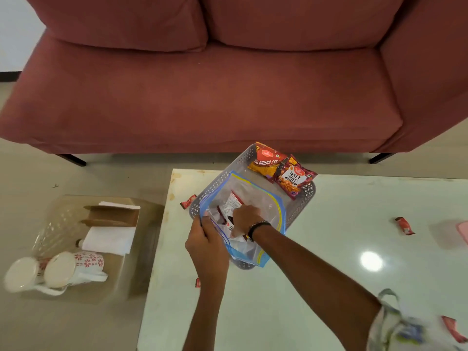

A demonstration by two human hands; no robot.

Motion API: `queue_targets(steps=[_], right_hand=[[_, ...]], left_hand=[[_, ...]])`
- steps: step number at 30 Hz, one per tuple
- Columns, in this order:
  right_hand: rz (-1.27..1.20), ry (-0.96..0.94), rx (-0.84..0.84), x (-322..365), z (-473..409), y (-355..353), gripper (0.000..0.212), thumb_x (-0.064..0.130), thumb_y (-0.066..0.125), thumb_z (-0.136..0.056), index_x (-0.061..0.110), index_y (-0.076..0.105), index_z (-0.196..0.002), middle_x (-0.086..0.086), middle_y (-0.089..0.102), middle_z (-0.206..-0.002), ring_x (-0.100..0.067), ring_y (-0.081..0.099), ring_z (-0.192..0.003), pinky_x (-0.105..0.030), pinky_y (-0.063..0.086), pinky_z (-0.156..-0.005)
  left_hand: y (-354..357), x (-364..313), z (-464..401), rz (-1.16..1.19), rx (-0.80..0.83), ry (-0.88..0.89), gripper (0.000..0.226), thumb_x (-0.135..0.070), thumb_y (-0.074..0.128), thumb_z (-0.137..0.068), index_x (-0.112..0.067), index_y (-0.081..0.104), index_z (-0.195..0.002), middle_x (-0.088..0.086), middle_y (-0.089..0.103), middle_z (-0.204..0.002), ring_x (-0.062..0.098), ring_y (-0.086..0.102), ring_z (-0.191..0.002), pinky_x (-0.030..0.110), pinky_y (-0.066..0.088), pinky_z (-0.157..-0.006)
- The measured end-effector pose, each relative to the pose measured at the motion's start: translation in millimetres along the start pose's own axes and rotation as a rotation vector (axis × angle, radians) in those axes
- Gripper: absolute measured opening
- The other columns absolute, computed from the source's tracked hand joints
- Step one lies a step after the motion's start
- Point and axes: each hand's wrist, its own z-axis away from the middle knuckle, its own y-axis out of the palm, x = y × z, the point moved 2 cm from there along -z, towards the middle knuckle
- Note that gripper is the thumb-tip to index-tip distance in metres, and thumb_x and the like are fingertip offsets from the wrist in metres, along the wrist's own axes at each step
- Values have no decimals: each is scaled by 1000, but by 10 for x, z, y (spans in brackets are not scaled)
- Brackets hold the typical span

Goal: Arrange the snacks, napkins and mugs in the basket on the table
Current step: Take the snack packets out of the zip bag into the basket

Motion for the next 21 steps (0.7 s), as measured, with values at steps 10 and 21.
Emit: queue_targets(steps=[10, 21], right_hand=[[140, -66, -358, 148, 581, -317, 23, 5, 48, -92, 9, 65, -107, -9, 63, -112, -30, 64, -100, -35, 50, -76], [-53, -580, -843, -581, 1736, -1248, 23, 10, 62, -79, 20, 77, -93, 0, 75, -72, -20, 70, -61, -23, 51, -48]], left_hand=[[-37, 74, 37, -35, -28, 2, 34, -21, 37, -99, 4, 59, -103, 10, 59, -80, 9, 53, -62, 6, 42, -48], [-119, -56, -122, -16, -94, -92, 36, -19, 34, -100, 7, 59, -99, 17, 61, -88, 27, 55, -80, 26, 38, -65]])
